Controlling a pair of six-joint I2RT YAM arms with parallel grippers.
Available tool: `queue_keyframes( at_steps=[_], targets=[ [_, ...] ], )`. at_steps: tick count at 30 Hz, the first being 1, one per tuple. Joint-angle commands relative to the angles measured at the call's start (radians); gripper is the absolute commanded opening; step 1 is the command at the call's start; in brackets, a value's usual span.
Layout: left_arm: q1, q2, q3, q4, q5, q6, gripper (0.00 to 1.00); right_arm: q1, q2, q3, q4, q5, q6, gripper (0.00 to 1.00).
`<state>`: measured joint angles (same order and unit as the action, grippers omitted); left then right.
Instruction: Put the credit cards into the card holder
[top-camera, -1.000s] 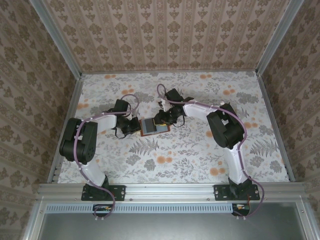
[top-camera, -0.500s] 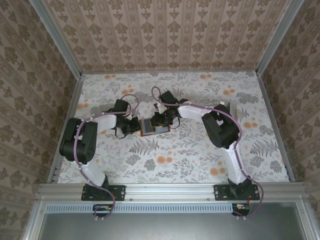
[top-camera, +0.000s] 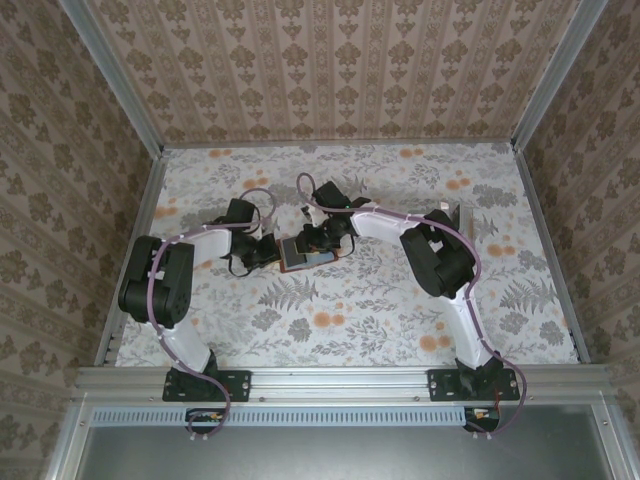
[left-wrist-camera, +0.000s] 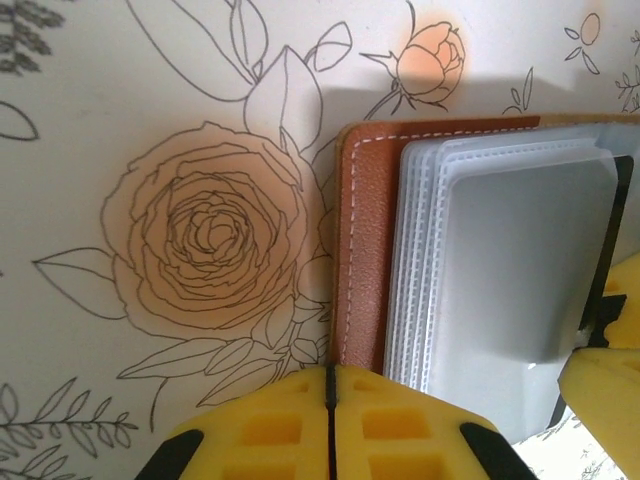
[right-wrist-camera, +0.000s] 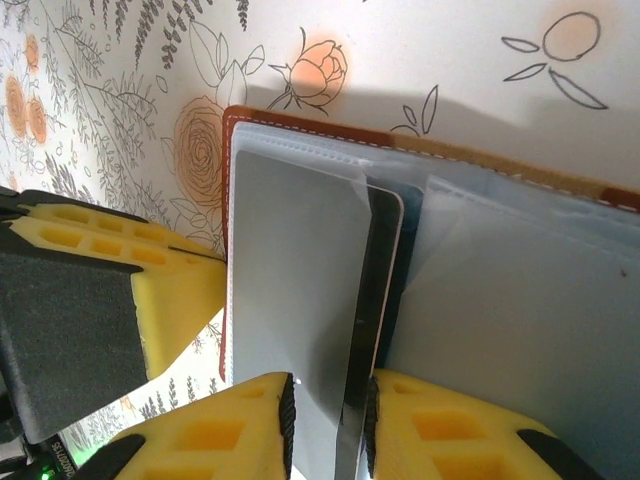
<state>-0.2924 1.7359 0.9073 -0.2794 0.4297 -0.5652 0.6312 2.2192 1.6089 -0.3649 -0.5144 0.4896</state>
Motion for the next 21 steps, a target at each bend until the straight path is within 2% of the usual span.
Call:
queue_keyframes(
  at_steps=[1, 9, 14, 17, 21],
  targets=[
    [0.013, -0.043, -0.034, -0.020, 0.000, 0.002, 0.10, 0.029, -0.041, 0.016, -0.067, 0.052, -0.057, 0.30],
    [0.021, -0.122, -0.056, -0.052, 0.003, 0.004, 0.15, 0.014, -0.186, -0.054, -0.131, 0.270, -0.141, 0.36],
    [0.023, -0.118, -0.061, -0.048, -0.004, 0.013, 0.22, 0.018, -0.214, -0.056, -0.204, 0.476, -0.166, 0.39],
    [0.022, -0.107, -0.080, -0.007, 0.003, -0.001, 0.26, 0.025, -0.200, -0.054, -0.221, 0.540, -0.182, 0.42],
    [0.021, -0.094, -0.078, -0.007, 0.007, -0.007, 0.34, 0.041, -0.164, -0.038, -0.235, 0.555, -0.193, 0.46]
  ],
)
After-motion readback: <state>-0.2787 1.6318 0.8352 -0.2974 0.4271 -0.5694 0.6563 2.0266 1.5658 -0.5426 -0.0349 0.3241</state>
